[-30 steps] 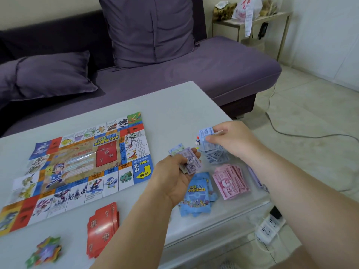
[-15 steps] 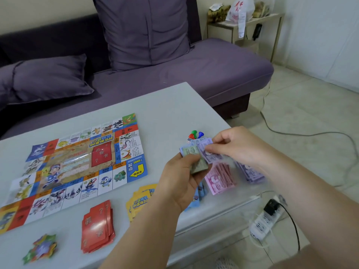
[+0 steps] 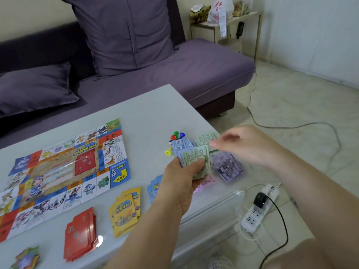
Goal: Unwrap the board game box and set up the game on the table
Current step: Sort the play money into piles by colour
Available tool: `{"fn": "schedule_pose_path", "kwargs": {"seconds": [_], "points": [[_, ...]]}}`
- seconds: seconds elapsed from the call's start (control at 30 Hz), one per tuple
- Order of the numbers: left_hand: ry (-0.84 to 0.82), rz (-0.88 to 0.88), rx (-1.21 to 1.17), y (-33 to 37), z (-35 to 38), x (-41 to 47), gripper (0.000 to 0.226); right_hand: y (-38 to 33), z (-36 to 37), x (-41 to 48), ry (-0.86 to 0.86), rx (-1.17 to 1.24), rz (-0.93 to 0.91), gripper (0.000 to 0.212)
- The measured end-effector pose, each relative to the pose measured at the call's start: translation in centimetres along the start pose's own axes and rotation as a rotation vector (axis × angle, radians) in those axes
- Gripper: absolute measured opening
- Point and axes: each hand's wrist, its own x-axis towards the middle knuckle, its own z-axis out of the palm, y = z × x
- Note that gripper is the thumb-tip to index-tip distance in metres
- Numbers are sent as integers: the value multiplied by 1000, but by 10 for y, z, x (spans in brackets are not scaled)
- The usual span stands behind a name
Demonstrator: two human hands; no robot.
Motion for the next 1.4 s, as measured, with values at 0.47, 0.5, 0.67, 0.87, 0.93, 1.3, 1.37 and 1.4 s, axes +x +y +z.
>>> {"fn": "schedule_pose_path", "kwargs": {"seconds": [0.47,0.5,0.67,0.87,0.93,1.3,1.37,1.4], "points": [[36,73,-53,9,-5,1,20,-17,28,17,-114,136,-7,19],[30,69,-59,10,-5,1,19,-17,29,17,-107,166,5,15],[7,64,-132,15,-7,1,23,-23,29,18,-44,227,41,15],[74,25,-199,18,-9,6,12,-29,32,19,-27,252,28,11],[96,11,-210,19,-9,8,8,-29,35,21,-52,275,33,7],[131,-36,-273,28,-16,17,15,-24,29,39,92,437,102,5],[149,-46,-288,29,-21,18,15,-16,24,47,192,312,66,8],[159,-53,-289,29,-23,17,15,-12,24,51,196,232,57,10]]}}
